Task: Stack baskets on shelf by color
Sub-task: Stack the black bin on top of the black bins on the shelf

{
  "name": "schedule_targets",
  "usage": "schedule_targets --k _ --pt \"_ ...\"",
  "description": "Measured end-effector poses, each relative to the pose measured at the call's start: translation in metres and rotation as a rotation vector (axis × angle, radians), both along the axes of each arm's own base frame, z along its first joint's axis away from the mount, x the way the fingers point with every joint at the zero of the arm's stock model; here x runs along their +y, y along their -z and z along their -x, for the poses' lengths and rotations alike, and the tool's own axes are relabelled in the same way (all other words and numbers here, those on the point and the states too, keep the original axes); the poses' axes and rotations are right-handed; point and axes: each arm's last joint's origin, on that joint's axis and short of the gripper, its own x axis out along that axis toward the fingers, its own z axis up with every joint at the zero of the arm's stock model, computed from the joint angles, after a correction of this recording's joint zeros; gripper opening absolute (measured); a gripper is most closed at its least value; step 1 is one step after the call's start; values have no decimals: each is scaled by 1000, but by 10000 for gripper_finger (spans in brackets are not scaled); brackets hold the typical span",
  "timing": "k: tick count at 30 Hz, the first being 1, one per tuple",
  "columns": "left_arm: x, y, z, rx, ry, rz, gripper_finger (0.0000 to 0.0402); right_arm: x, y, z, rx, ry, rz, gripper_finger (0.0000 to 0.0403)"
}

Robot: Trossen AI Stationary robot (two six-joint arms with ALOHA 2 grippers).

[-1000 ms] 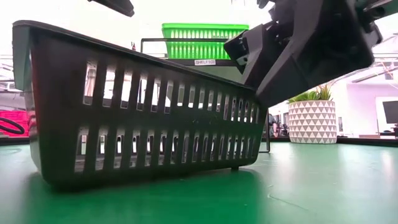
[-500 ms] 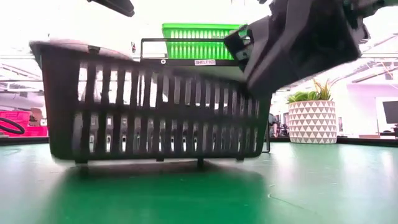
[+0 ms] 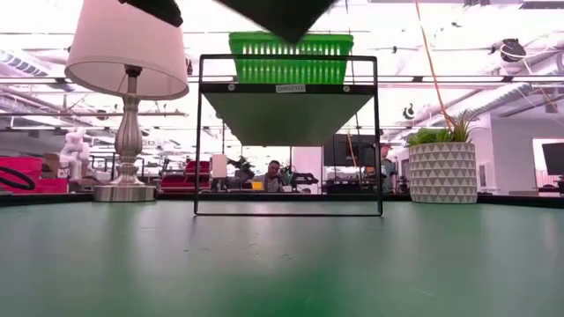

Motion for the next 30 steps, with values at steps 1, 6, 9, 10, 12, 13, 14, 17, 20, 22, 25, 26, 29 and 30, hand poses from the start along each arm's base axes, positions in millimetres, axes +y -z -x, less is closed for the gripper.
schedule_targets --k 1,6,9,10,12,13,14,17,20,22,25,26,29,30 --pt "0 0 1 8 2 -7 117 -3 -7 4 -19 16 4 8" --pt "2 2 3 35 -6 -19 117 -25 -40 25 -102 107 10 8" --pt "2 2 3 32 -17 -9 117 -45 -58 34 -123 172 -6 8" --pt "1 2 4 31 -17 -6 117 -51 -64 37 -133 197 -1 9" --pt "0 3 5 31 -17 -2 117 -64 -74 42 -143 228 21 9" --pt "-1 3 5 33 -16 -2 117 -70 -81 43 -153 242 35 9" --pt "-1 4 6 33 -17 0 117 -76 -87 44 -161 257 51 9" --pt "-1 9 7 40 -30 1 117 -94 -105 45 -151 296 109 10" --pt "1 17 9 48 -53 6 117 -109 -123 45 -150 329 179 10" --pt "2 25 11 55 -70 11 118 -119 -135 44 -151 347 230 10" --pt "4 36 13 58 -94 22 117 -133 -148 42 -138 374 303 10" --pt "4 39 14 62 -105 26 117 -138 -151 40 -142 384 327 10" --pt "6 48 17 63 -138 42 117 -152 -157 35 -132 406 402 10" --pt "7 51 17 62 -146 47 117 -156 -157 32 -128 413 427 10"
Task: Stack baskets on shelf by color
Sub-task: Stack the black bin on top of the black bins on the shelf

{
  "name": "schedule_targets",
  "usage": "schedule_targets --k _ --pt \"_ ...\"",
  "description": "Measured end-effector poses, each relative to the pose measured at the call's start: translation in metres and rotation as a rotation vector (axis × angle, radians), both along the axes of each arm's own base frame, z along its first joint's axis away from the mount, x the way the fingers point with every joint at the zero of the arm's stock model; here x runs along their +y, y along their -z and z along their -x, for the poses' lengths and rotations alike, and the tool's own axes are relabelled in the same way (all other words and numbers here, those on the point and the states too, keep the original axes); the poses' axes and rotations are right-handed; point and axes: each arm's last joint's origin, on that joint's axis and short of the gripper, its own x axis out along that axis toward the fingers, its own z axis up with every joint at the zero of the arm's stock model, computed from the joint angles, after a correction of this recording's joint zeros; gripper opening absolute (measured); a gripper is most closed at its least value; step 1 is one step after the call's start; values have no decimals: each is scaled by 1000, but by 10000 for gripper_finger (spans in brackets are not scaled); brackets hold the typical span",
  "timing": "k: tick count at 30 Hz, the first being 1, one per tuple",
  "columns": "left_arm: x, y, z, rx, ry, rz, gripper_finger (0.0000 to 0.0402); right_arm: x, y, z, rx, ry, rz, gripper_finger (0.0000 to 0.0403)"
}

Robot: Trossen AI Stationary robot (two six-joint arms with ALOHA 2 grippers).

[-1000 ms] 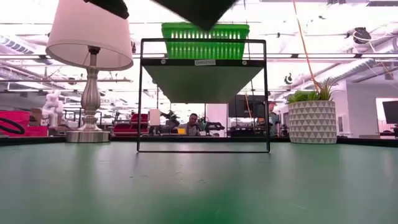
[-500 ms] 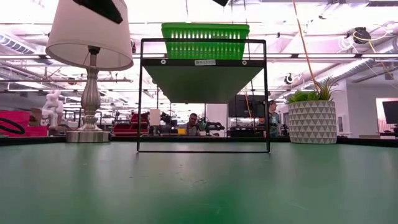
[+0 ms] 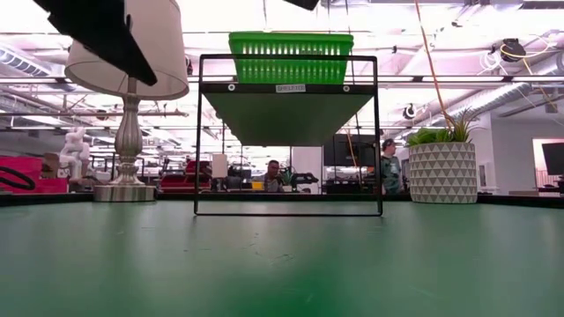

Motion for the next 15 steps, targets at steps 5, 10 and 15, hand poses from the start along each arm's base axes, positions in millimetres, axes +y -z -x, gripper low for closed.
schedule_targets --k 5,10,15 --pt "0 8 -1 -31 -13 28 117 -25 1 -14 48 55 103 10" --pt "-1 13 -2 -55 -7 40 117 -52 -1 -29 86 50 142 11" --pt "2 16 -3 -62 -19 45 118 -84 -10 -38 79 50 154 11"
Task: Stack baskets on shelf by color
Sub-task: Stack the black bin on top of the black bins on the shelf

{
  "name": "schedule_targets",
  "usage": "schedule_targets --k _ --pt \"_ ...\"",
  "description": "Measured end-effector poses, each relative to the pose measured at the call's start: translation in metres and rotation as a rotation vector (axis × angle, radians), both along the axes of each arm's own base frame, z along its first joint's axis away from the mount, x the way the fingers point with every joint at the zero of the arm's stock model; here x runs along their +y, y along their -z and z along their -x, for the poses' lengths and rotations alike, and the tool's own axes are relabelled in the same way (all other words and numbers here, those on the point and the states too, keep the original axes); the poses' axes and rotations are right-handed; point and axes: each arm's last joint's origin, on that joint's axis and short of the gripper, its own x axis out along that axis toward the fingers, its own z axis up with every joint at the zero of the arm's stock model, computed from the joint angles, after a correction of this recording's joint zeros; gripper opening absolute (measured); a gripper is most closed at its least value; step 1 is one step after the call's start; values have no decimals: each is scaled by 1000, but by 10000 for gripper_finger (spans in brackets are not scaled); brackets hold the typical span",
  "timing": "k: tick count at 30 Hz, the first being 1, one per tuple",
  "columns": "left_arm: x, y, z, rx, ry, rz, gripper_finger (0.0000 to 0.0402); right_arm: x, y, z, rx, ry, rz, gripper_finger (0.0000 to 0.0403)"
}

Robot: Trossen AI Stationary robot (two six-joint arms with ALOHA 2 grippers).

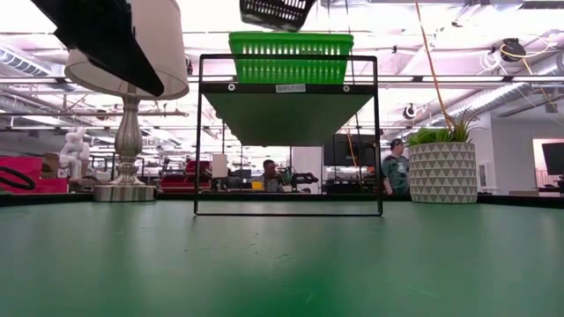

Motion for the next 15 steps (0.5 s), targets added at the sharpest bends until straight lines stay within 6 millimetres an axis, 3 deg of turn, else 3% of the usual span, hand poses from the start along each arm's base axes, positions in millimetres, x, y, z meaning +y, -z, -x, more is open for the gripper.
schedule_targets --k 7,15 --pt "5 0 -3 2 -18 -4 118 -50 -3 -9 9 2 9 11" --pt "7 0 -4 7 -20 -11 118 -97 27 -9 102 -26 -112 11"
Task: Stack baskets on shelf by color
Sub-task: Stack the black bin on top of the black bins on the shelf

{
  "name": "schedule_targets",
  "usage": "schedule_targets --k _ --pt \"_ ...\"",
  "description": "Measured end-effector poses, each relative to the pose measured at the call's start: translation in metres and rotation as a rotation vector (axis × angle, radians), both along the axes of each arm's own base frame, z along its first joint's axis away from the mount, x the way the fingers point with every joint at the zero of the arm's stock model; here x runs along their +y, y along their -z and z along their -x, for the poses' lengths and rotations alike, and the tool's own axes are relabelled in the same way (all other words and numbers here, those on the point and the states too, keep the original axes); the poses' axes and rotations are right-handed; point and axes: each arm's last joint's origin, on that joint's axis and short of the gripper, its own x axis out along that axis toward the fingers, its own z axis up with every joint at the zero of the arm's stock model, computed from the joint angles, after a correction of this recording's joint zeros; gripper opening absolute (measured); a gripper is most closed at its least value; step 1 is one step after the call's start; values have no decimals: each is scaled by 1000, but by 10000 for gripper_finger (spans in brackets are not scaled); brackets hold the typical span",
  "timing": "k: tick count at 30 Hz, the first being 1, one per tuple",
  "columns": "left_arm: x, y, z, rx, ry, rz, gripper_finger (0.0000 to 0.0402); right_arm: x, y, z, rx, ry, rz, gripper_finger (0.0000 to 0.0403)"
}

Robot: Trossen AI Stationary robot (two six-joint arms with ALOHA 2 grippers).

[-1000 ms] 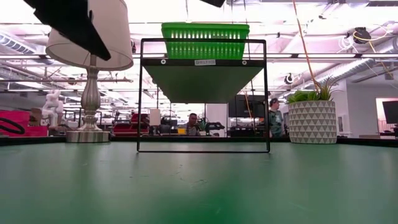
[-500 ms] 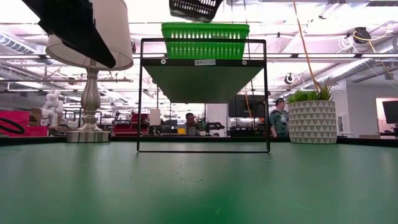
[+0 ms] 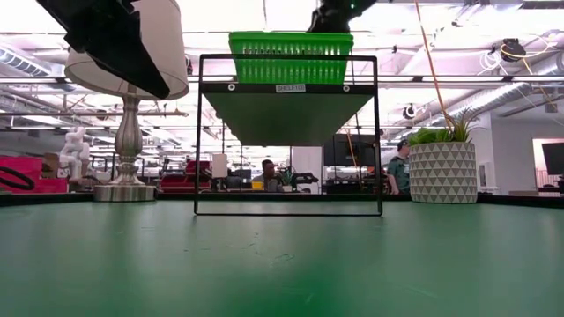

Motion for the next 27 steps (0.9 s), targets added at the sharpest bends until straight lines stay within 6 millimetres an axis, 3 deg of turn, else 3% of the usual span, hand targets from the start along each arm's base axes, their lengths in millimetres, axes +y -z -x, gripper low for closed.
schedule_targets --k 7,14,23,27 --pt "0 0 0 2 2 -2 118 -16 24 -7 86 25 -78 11" --pt "0 0 0 4 2 -4 118 -13 41 -4 93 55 -144 11" --pt "0 0 0 7 3 -6 118 -19 80 -4 71 78 -140 11" --pt "0 0 0 8 3 -6 118 -20 85 -5 66 78 -133 11"
